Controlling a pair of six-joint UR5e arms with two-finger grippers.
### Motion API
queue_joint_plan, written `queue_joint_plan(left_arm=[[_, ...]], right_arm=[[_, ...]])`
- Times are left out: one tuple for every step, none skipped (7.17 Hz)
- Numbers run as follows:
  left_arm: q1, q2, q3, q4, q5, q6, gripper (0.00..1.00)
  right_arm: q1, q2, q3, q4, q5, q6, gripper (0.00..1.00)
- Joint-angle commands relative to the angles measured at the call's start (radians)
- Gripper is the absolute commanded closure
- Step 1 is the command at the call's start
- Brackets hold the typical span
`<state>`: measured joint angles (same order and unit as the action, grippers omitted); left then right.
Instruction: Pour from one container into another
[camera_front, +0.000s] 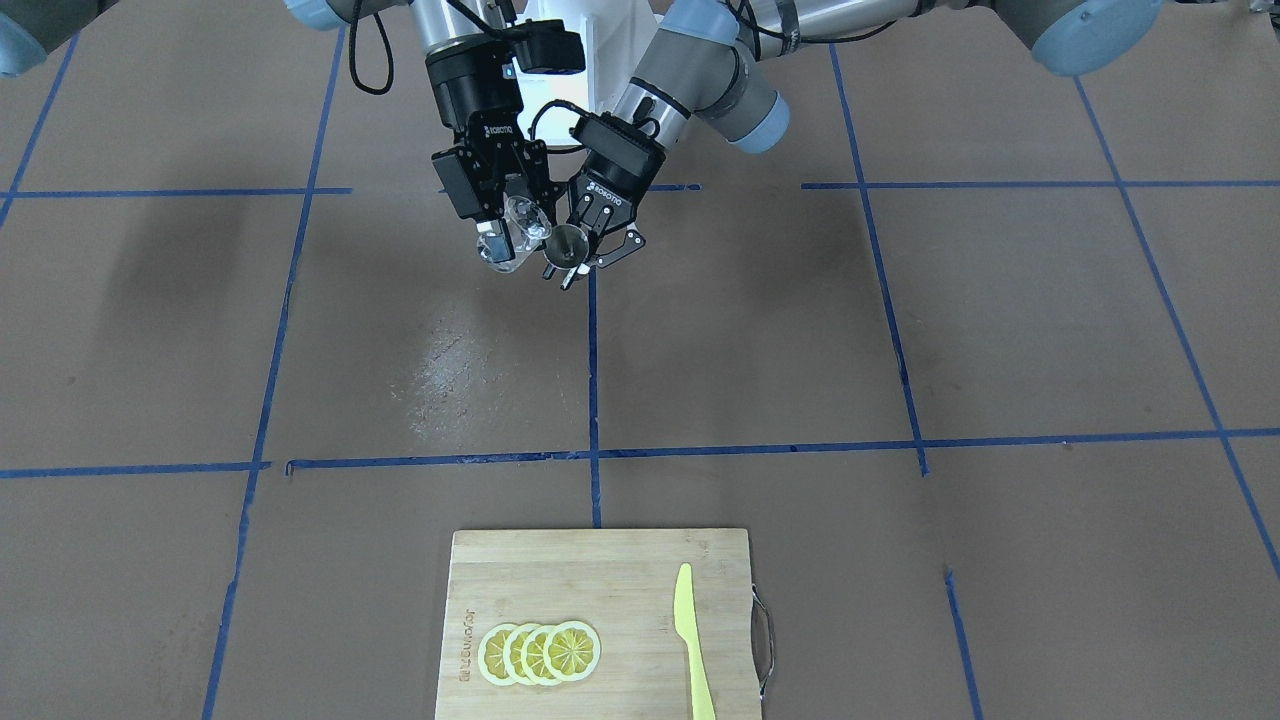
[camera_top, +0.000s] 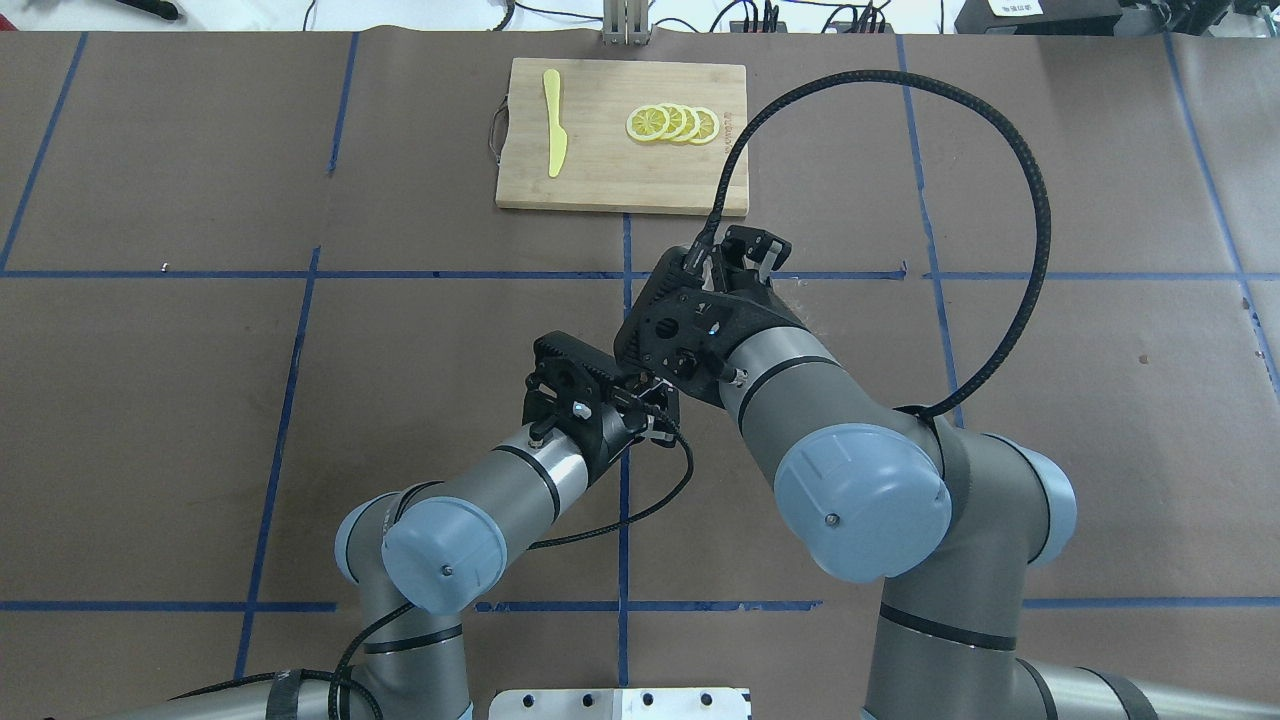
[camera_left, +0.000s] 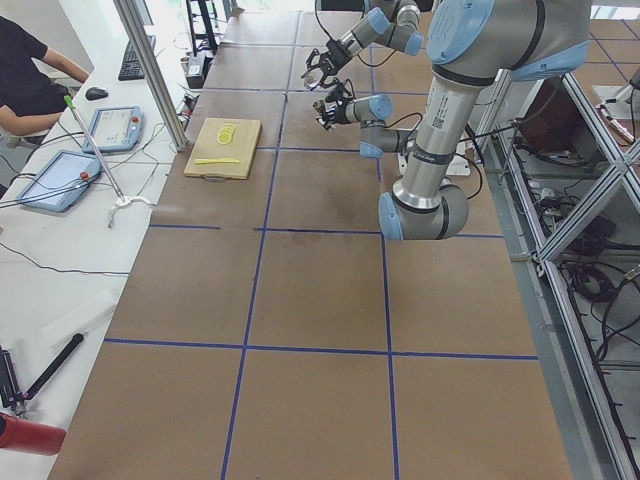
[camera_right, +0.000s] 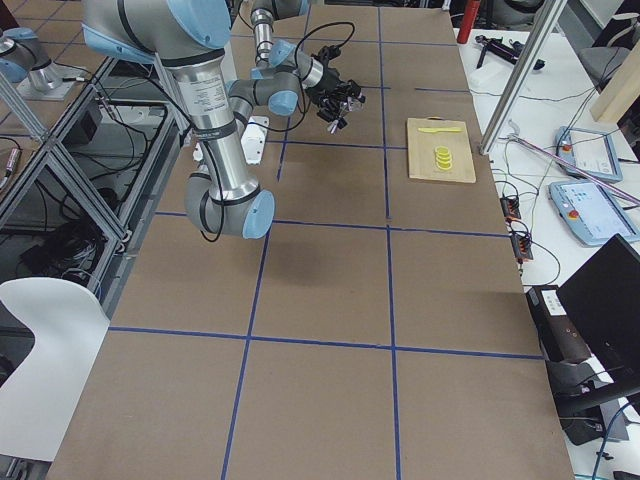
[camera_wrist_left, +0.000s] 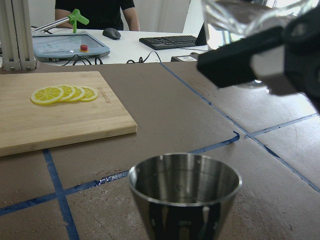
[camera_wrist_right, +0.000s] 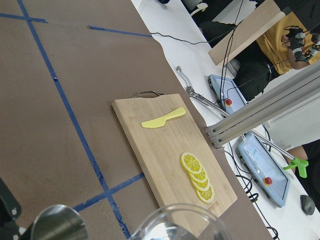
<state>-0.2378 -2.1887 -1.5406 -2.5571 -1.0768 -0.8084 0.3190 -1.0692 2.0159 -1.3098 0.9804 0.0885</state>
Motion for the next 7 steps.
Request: queue_joint_plan(left_arm=[[0.0,0.0,0.001,0.0,0.0,0.0,1.0],[0.0,-0.002,0.001,-0.006,-0.002,0.0,1.0],[0.0,-0.002,0.001,-0.011,-0.012,0.0,1.0],[0.0,-0.002,0.001,-0.011,-0.012,0.0,1.0],[0.0,-0.002,0.001,-0.011,-0.012,0.0,1.0],[0.0,-0.002,0.001,-0.011,-0.014,0.0,1.0],[0.0,-0.002,0.001,-0.011,-0.014,0.0,1.0]], right_arm=[[0.0,0.0,-0.002,-0.006,-0.003,-0.012,1.0],[0.0,0.0,-0.002,-0.006,-0.003,-0.033,1.0],[-0.001,0.0,-0.003,-0.006,-0.012,-0.052,1.0],[-0.003,0.006,-0.003,-0.006,-0.017,-0.068,1.0],[-0.003,0.008,-0.003,-0.006,-0.023,-0.088,1.0],[-0.004,0.009,-0.005,-0.006,-0.043,-0.142,1.0],[-0.004,0.015,-0.005,-0.008,-0.06,-0.197,1.0]])
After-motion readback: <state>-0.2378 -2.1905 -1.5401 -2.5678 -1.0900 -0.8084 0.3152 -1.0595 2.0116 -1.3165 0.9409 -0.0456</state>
